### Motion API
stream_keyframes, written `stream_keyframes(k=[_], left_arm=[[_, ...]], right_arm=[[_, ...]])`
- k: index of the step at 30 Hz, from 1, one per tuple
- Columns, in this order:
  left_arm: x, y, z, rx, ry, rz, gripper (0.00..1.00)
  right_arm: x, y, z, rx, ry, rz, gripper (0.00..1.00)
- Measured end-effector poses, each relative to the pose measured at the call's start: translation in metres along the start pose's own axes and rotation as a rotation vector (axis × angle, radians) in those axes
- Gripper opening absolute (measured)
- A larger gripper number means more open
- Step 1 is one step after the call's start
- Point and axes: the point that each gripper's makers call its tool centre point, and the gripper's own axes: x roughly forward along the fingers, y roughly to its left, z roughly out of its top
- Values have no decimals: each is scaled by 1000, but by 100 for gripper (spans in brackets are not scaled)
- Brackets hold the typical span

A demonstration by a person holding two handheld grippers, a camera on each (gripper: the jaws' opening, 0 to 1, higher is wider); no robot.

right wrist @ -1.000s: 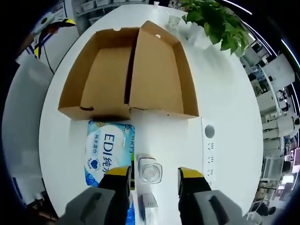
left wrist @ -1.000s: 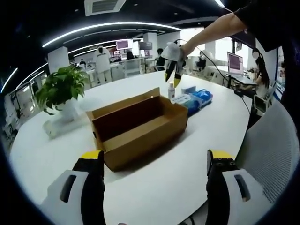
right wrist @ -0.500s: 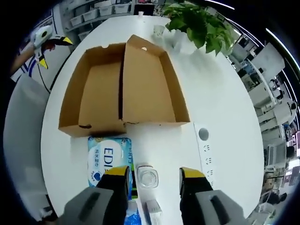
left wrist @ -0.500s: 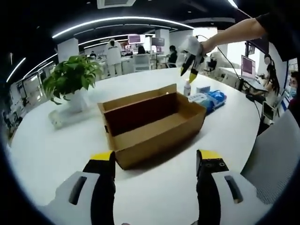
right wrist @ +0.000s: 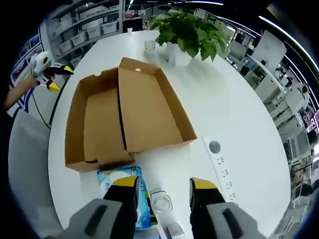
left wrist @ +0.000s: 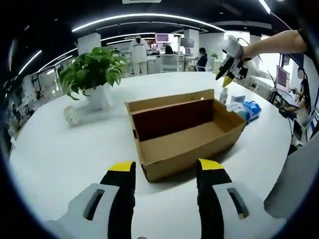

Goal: Operate the shoe box by opening the lid, removing the specified soft item, and placing it in the target area until the item is outside and the box remains undamaged.

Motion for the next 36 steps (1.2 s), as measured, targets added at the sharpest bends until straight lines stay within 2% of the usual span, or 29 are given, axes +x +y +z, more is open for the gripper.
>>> stream_keyframes(k=[4, 7, 11, 16, 24, 30, 36], left_arm=[[8, 8, -2, -30, 10, 22, 39], [13, 14, -3, -70, 17, 41, 31], [20, 25, -5, -105, 34, 82, 23], [28, 34, -8, -151, 52, 108, 18], [42, 42, -11, -223, 83, 136, 10], [50, 42, -17, -280, 104, 153, 7], [52, 42, -20, -292, 115, 188, 4]], right_arm=[[2, 0, 8, 76, -48, -1, 34], [5, -1, 14, 138, -84, -3, 32], [9, -1, 16, 159, -92, -12, 30], [15, -2, 23, 206, -126, -2, 28], [24, -8, 35, 358, -186, -18, 23], [32, -3, 34, 370, -181, -22, 23], [37, -10, 33, 445, -192, -64, 22]])
